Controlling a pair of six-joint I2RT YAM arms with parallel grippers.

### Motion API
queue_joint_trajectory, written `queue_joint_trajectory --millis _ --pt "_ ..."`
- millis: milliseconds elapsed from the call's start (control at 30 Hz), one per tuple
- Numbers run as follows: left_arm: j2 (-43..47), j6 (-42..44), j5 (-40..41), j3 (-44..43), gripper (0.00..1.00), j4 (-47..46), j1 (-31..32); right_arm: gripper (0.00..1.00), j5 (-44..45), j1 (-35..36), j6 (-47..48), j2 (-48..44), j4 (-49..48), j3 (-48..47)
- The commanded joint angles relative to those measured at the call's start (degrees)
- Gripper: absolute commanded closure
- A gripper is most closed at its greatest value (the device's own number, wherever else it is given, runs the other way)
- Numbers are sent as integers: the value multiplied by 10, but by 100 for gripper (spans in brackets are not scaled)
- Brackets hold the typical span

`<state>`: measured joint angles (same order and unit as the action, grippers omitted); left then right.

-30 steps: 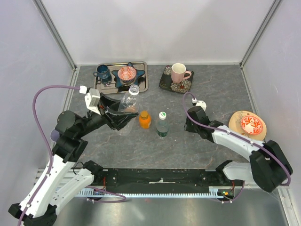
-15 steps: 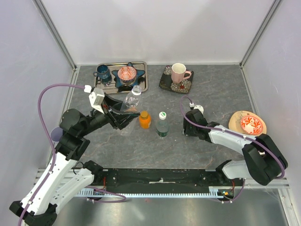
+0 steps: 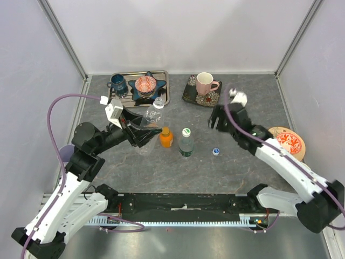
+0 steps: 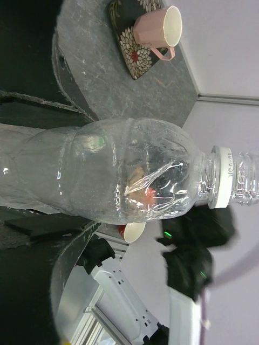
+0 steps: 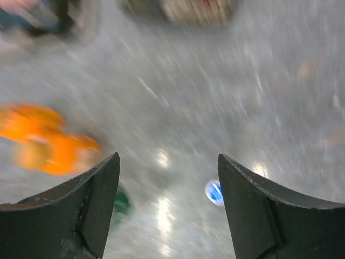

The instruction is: Unscrew the bottle caps

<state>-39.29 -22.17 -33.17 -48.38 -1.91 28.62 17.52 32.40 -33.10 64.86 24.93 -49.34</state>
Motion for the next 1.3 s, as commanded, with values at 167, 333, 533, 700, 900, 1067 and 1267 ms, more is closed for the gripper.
queue_joint_trajectory --millis 167,333,533,700,900,1067,1267 --pt "-90 6 -116 -68 62 -22 -1 18 -251 -1 29 -64 -36 -283" --pt "-147 -8 -193 -94 62 -32 4 14 -381 0 -38 -54 -122 -288" --pt "-163 -8 -180 -104 62 -40 8 13 -429 10 -49 -35 -151 -292" --pt "-178 -9 -180 -115 62 -41 16 14 -413 50 -24 -9 -133 -317" --pt "-187 -5 -173 -118 62 -38 25 18 -404 71 -13 11 -134 -323" --pt "-188 -2 -171 -119 62 -38 28 28 -398 74 -6 17 -132 -321" --pt "-185 6 -171 -120 62 -28 28 55 -394 75 -2 15 -136 -313"
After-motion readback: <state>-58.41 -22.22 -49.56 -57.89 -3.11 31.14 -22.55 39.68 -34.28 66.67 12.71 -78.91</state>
